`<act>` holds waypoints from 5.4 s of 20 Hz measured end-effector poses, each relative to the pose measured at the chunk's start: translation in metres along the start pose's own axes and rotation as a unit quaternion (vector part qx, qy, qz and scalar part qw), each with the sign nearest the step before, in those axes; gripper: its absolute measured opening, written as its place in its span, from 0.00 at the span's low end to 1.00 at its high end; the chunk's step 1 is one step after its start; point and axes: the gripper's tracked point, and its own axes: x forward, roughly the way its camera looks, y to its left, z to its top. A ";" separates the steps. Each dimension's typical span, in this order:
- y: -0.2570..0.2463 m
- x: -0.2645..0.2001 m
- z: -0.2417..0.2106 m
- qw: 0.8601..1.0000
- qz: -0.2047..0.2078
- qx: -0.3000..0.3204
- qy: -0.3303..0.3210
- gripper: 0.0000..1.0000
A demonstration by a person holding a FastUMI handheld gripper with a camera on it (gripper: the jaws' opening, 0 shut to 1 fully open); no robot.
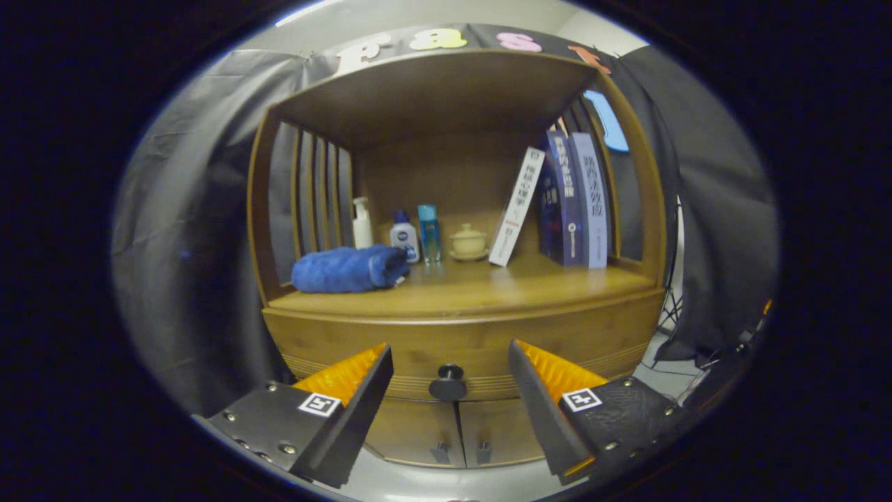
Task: Pull open the drawer, take out the items inside it, and place them on the countertop above the cabinet.
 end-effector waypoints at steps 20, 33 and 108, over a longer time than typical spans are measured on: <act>0.009 0.054 -0.049 0.996 -0.044 -0.078 -0.008 0.45; 0.011 -0.052 -0.070 0.999 -0.037 -0.034 -0.006 0.29; 0.017 -0.032 -0.009 0.967 -0.048 0.030 0.249 0.09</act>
